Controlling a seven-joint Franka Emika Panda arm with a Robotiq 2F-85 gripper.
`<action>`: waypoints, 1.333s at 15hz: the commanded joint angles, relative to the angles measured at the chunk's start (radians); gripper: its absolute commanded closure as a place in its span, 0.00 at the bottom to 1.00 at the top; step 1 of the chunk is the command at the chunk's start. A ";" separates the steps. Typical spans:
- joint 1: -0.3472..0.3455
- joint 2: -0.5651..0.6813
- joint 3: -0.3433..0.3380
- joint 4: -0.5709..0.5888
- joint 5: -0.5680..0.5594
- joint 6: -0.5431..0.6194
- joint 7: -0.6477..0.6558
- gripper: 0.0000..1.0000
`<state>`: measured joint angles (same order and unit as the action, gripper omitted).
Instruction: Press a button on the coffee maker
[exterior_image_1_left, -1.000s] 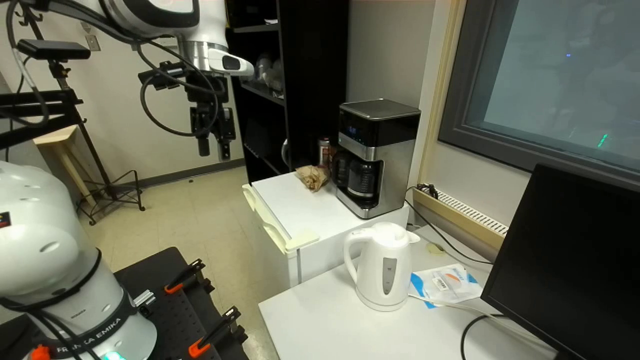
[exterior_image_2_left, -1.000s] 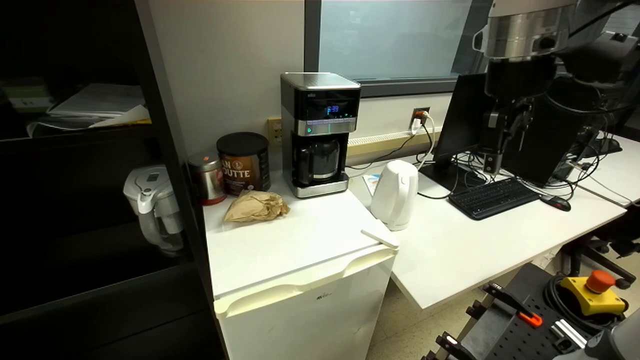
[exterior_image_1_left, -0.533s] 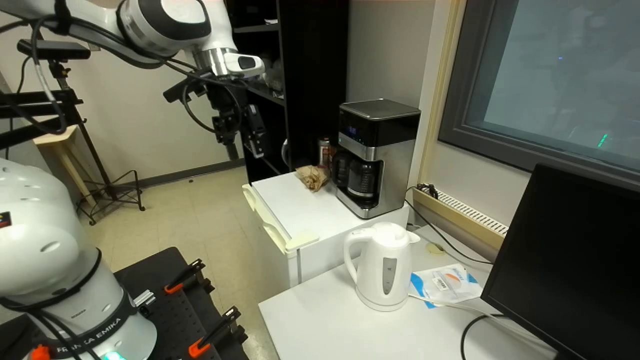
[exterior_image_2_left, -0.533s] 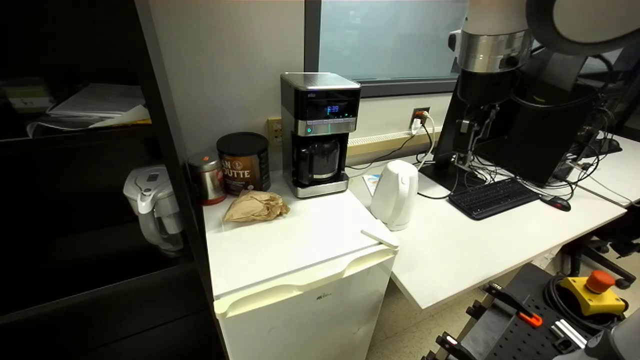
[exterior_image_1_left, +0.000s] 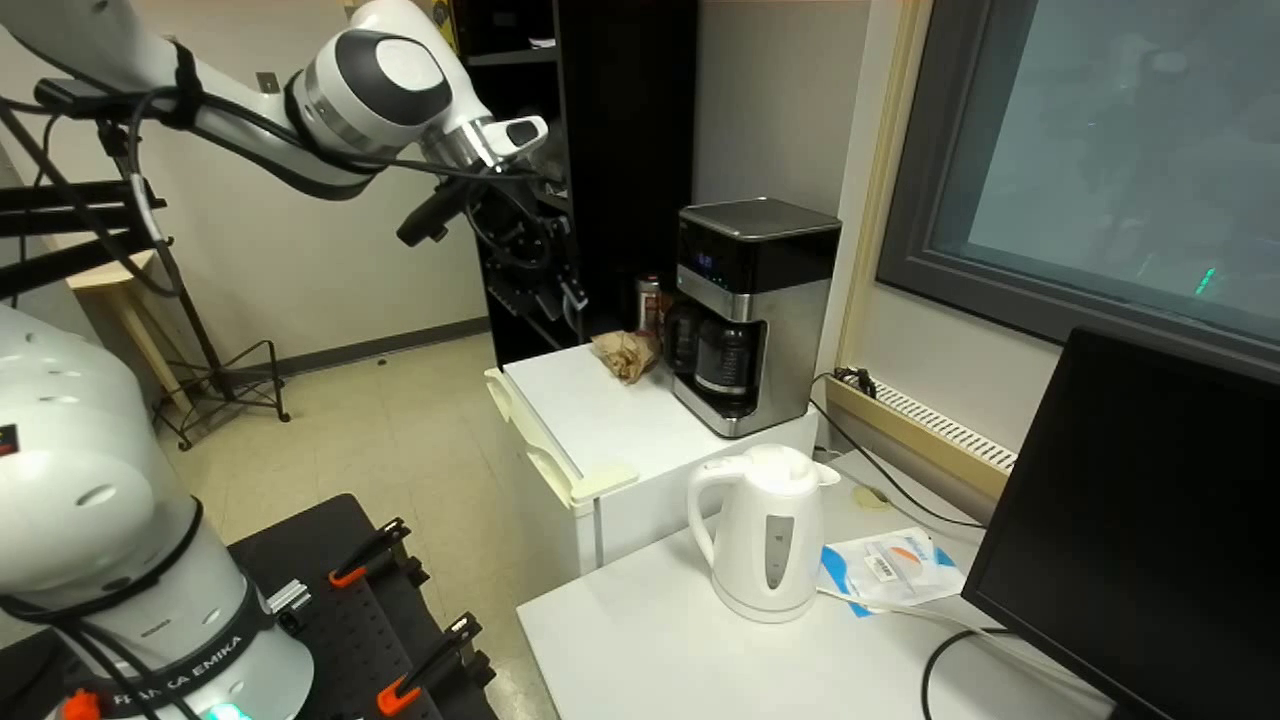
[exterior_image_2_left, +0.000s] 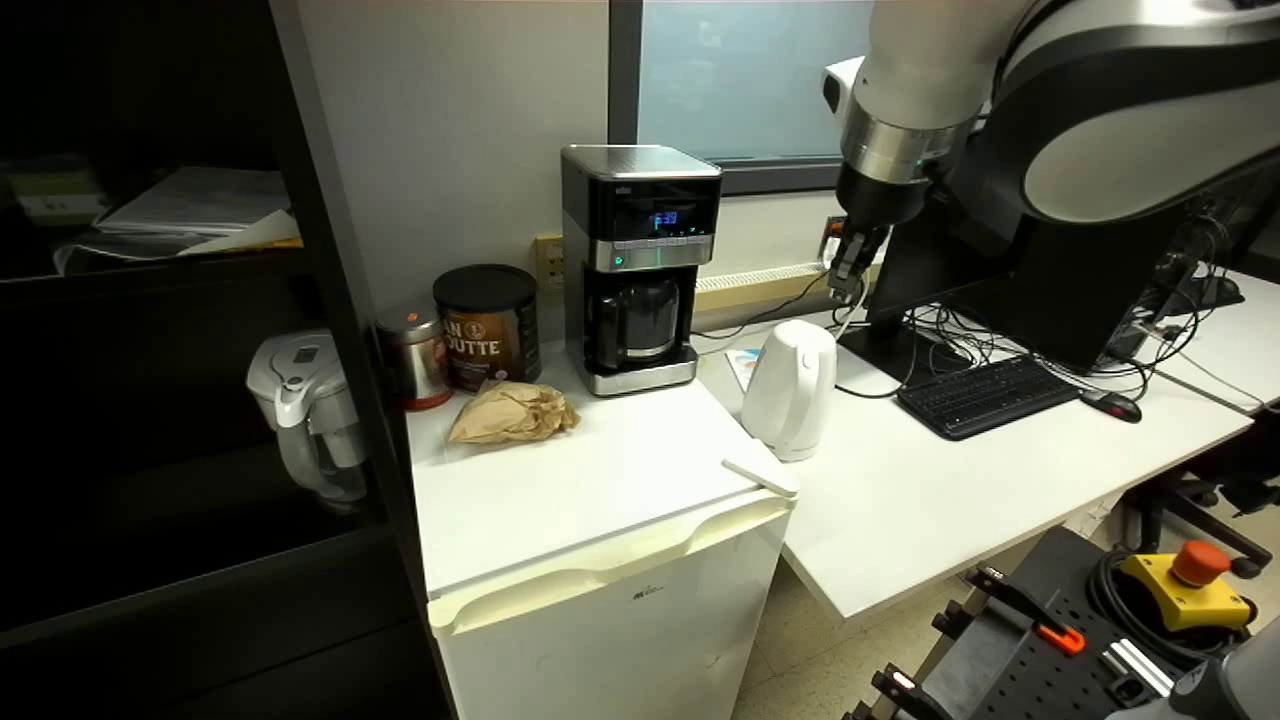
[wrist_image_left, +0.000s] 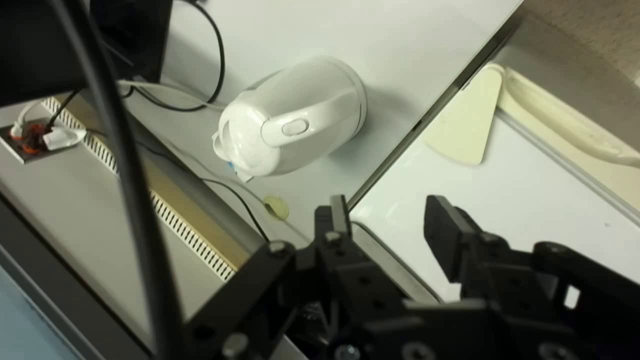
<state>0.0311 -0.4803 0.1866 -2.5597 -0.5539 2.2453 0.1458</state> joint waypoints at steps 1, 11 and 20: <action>-0.049 0.082 0.031 0.012 -0.157 0.171 0.104 0.85; -0.172 0.312 0.069 0.141 -0.808 0.391 0.641 1.00; -0.165 0.503 0.059 0.288 -1.183 0.355 1.028 1.00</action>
<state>-0.1338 -0.0505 0.2426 -2.3376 -1.6501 2.6149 1.0798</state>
